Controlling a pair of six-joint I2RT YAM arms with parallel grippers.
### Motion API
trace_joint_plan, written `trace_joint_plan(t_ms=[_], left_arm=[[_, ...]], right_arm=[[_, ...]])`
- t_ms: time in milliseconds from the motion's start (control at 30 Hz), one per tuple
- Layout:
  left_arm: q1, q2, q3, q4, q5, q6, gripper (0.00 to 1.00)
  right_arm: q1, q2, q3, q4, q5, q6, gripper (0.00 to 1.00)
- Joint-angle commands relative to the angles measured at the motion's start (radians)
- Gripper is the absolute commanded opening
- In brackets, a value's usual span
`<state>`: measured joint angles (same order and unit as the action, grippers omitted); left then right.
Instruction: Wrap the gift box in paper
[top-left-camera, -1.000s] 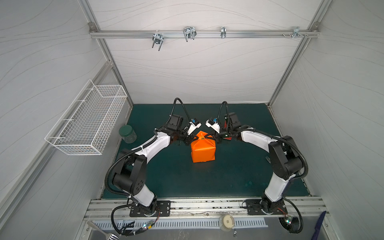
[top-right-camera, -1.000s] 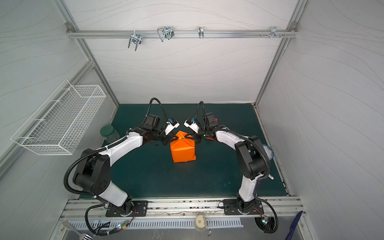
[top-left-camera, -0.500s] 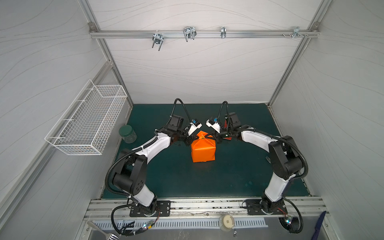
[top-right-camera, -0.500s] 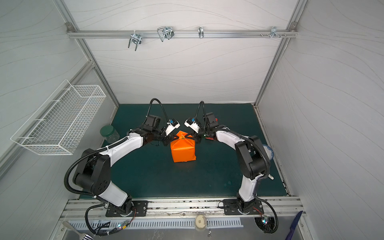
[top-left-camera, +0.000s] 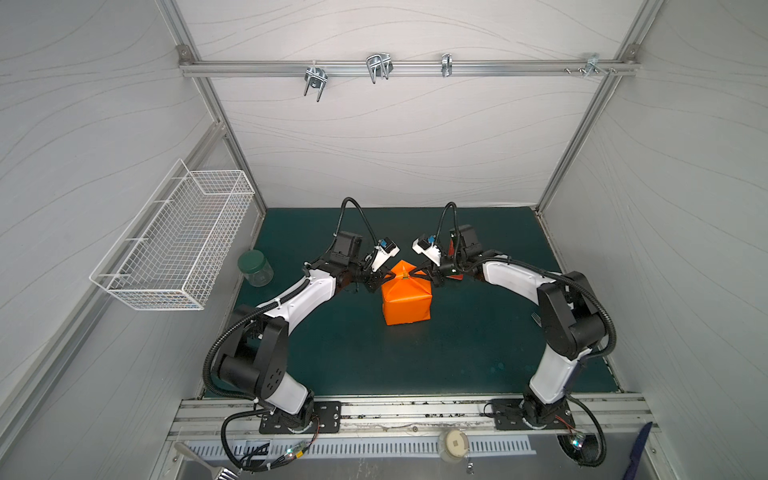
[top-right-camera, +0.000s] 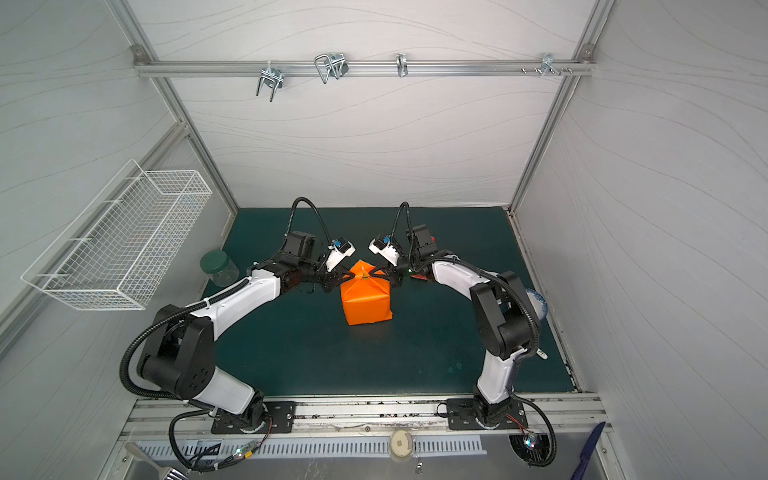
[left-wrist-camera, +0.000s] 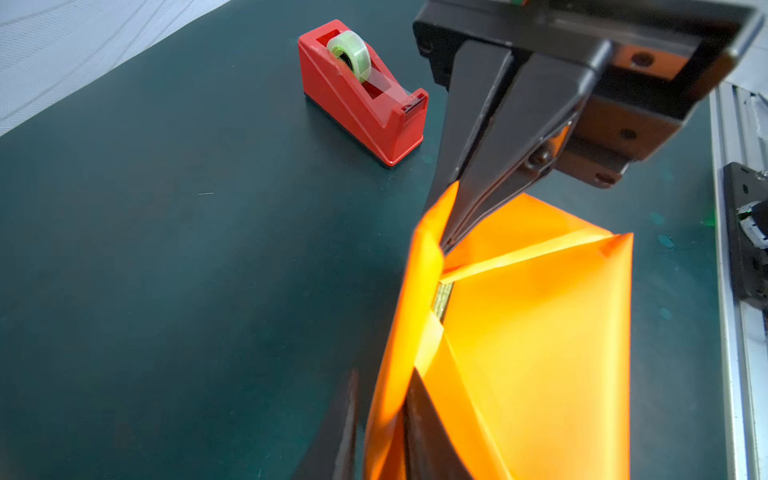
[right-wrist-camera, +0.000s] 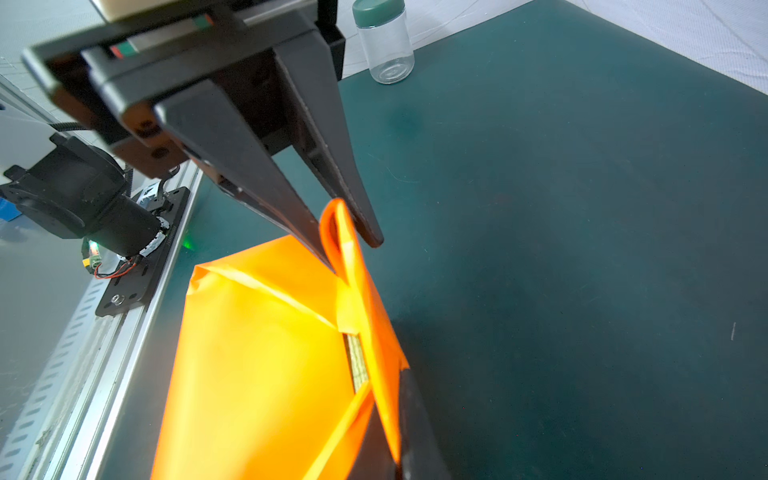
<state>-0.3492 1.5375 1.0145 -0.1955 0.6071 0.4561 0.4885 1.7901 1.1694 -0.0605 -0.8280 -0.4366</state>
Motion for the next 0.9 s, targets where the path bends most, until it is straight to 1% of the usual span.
trace_joint_plan(t_ms=[0, 133, 233, 333, 433, 633, 767, 867], left_arm=[[-0.005, -0.002, 0.016, 0.041, 0.034, 0.017, 0.17], [-0.033, -0.014, 0.0, 0.064, 0.019, 0.046, 0.11], [-0.05, -0.033, -0.032, 0.091, -0.03, 0.073, 0.04], [-0.056, -0.071, -0.081, 0.153, -0.072, 0.105, 0.0], [-0.063, -0.115, -0.133, 0.212, -0.088, 0.13, 0.0], [-0.084, -0.149, -0.175, 0.238, -0.136, 0.173, 0.0], [-0.104, -0.16, -0.199, 0.248, -0.172, 0.213, 0.0], [-0.109, -0.175, -0.219, 0.264, -0.176, 0.234, 0.0]], right_arm=[[-0.004, -0.029, 0.002, 0.008, -0.035, -0.018, 0.0], [-0.003, -0.025, 0.003, 0.008, -0.035, -0.013, 0.0], [-0.003, -0.029, 0.002, 0.014, -0.03, -0.006, 0.0], [-0.004, -0.037, -0.007, 0.027, -0.021, 0.004, 0.05], [-0.004, -0.049, -0.017, 0.04, -0.015, 0.023, 0.11], [-0.004, -0.097, -0.047, 0.074, -0.025, 0.098, 0.26], [-0.006, -0.146, -0.079, 0.064, -0.021, 0.176, 0.35], [-0.021, -0.179, -0.106, 0.078, -0.033, 0.282, 0.4]])
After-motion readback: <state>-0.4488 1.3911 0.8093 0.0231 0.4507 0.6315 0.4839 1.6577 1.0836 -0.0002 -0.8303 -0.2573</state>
